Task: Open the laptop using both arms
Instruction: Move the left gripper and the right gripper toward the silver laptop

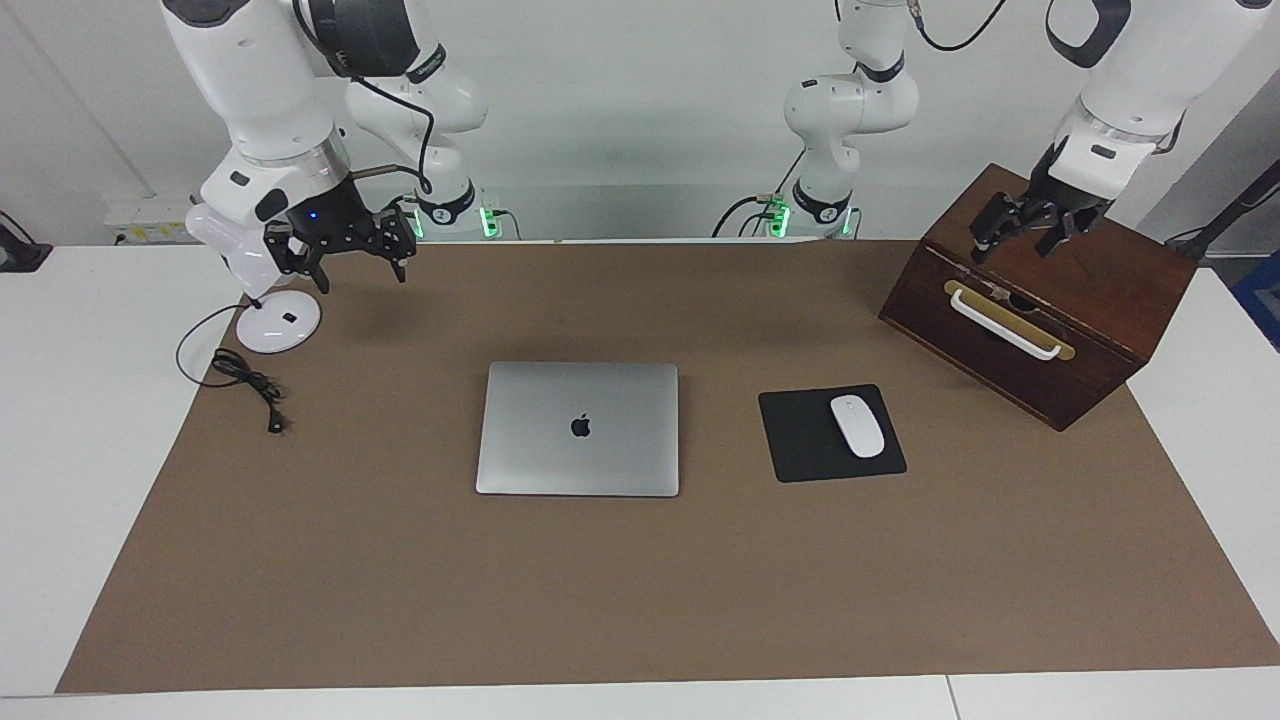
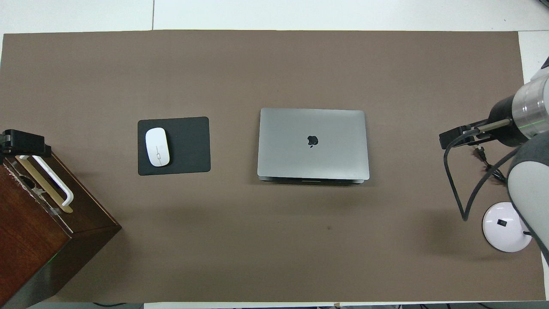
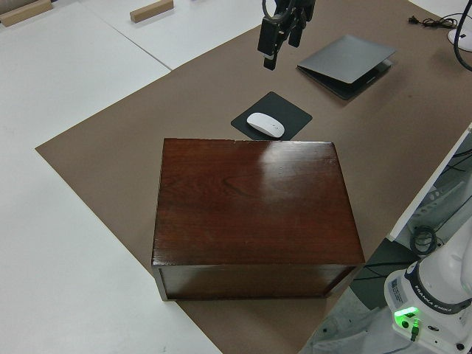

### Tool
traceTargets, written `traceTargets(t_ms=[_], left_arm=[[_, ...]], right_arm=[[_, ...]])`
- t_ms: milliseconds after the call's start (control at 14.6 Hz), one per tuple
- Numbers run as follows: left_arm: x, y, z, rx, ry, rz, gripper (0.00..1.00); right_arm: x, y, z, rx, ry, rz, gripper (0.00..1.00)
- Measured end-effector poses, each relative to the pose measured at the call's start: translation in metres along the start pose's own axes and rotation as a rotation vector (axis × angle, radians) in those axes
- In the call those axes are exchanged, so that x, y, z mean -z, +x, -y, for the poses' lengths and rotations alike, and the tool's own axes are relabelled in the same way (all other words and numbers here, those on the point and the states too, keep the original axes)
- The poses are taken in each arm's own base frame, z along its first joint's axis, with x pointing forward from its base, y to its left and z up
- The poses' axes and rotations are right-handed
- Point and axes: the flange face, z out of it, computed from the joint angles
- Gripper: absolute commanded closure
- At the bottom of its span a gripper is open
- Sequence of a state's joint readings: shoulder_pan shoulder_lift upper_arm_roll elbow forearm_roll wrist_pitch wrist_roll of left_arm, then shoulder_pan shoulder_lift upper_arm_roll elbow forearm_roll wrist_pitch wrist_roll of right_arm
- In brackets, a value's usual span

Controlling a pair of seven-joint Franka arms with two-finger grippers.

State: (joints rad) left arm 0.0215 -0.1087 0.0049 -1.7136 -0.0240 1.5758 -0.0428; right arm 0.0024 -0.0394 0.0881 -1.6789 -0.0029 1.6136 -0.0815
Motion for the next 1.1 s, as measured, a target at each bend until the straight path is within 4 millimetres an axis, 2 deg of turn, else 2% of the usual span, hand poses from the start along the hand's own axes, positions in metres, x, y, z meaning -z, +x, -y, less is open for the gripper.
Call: traceTargets(t_ms=[68, 205, 411, 616, 753, 890, 1095], left_arm=[[0.0, 0.0, 0.0, 0.006, 0.0, 0.0, 1.0], [0.0, 0.0, 0.0, 0.01, 0.0, 0.0, 1.0], [0.0, 0.0, 0.0, 0.011, 0.0, -0.001, 1.0], [0.002, 0.002, -0.001, 0.004, -0.001, -0.018, 1.0], [0.0, 0.004, -0.006, -0.023, 0.0, -0.034, 1.0], [-0.009, 0.009, -0.015, -0.055, 0.0, -0.069, 1.0], [-0.042, 0.007, -0.048, -0.119, -0.004, -0.143, 1.0]], right_arm=[[-0.002, 0.0, 0.001, 0.001, 0.0, 0.003, 0.27], [-0.007, -0.004, 0.004, 0.001, 0.005, 0.016, 0.28], [-0.016, -0.012, 0.016, -0.082, 0.085, 0.039, 0.44], [-0.023, -0.022, 0.034, -0.181, 0.107, 0.065, 0.56], [-0.026, -0.028, 0.045, -0.234, 0.13, 0.08, 0.57], [-0.031, -0.034, 0.049, -0.289, 0.142, 0.097, 0.51], [-0.038, -0.041, 0.054, -0.318, 0.143, 0.116, 0.53]])
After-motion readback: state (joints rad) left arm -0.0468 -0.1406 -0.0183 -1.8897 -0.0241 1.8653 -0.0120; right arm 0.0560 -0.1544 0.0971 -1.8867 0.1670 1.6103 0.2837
